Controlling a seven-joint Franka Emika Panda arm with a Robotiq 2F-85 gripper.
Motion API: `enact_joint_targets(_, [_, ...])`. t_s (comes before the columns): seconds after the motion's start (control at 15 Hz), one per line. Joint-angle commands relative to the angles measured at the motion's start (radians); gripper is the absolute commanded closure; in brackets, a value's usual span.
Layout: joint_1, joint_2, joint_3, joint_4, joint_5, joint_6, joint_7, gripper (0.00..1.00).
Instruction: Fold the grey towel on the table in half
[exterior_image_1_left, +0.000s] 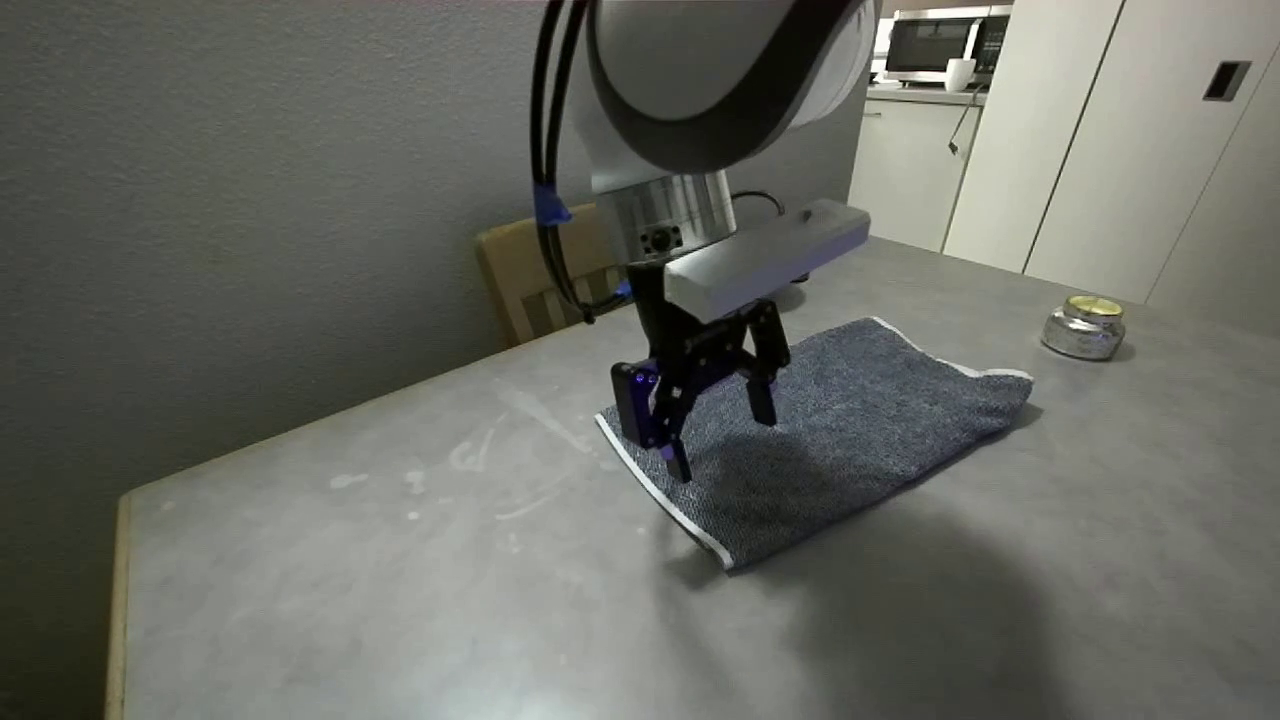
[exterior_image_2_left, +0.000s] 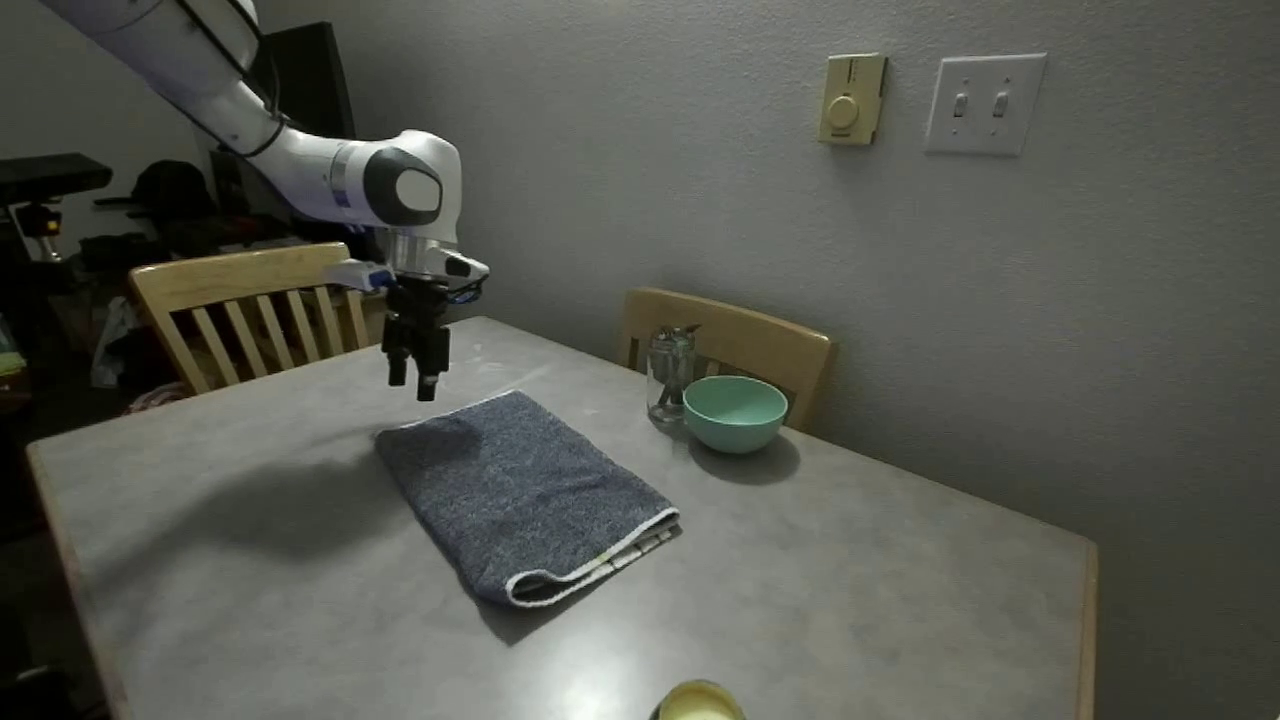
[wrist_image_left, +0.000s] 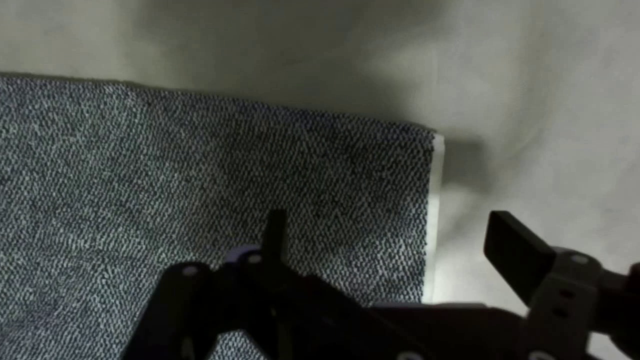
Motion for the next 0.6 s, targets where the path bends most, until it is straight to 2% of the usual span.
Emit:
enact_joint_targets(0.0, [0.007, 0.011, -0.006, 0.015, 0.002, -0.003, -0.005, 0.00])
enact_joint_targets(0.2, [0.014, 0.012, -0.002, 0.012, -0.009, 0.032, -0.029, 0.00])
enact_joint_targets(0.53, [0.096, 0.046, -0.060, 0.034, -0.200, 0.125, -0.008, 0.00])
